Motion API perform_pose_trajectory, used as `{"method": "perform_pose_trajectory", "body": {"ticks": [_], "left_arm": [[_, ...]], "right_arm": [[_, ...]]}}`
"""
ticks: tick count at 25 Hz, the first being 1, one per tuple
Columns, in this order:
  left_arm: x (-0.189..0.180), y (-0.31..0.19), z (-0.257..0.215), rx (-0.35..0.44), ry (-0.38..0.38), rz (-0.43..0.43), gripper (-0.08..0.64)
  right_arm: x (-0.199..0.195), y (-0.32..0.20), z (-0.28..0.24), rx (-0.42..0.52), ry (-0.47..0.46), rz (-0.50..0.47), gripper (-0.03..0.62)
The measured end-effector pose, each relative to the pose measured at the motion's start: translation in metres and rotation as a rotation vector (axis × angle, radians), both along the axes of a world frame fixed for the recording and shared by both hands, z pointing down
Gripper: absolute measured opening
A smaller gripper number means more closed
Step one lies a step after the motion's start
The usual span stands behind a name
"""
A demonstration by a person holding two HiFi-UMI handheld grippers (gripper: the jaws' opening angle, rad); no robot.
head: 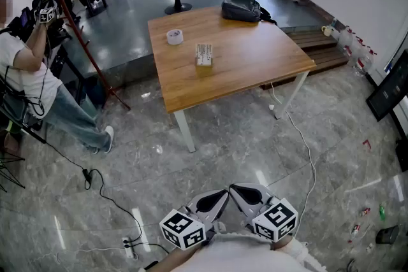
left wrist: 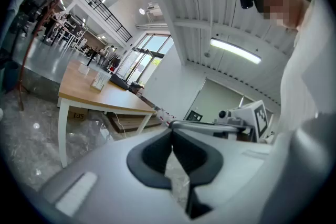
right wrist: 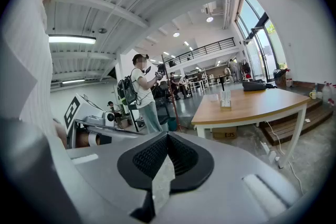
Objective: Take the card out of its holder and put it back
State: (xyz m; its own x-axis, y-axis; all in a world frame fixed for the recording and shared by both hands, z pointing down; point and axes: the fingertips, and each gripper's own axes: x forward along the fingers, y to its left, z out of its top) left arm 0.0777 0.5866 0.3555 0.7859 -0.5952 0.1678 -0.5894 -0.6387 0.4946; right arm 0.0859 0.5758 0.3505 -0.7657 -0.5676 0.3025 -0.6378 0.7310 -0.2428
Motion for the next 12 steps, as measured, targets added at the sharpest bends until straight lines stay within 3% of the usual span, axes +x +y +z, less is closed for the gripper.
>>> {"method": "perform_pose_trajectory", "body": {"ticks": [6, 12], "left_arm": [[-0.002, -0.031, 0.004, -0.003, 0.007, -0.009, 0.008], [-0.026, -0.1, 0.012, 0.017, -0.005, -0.013, 0.008]], "right_arm": [[0.001, -0.034, 0.007, -0.004, 0.005, 0.007, -0.002], [-0.013, -0.099, 0.017, -0.006, 0.007, 0.037, -0.002]]}}
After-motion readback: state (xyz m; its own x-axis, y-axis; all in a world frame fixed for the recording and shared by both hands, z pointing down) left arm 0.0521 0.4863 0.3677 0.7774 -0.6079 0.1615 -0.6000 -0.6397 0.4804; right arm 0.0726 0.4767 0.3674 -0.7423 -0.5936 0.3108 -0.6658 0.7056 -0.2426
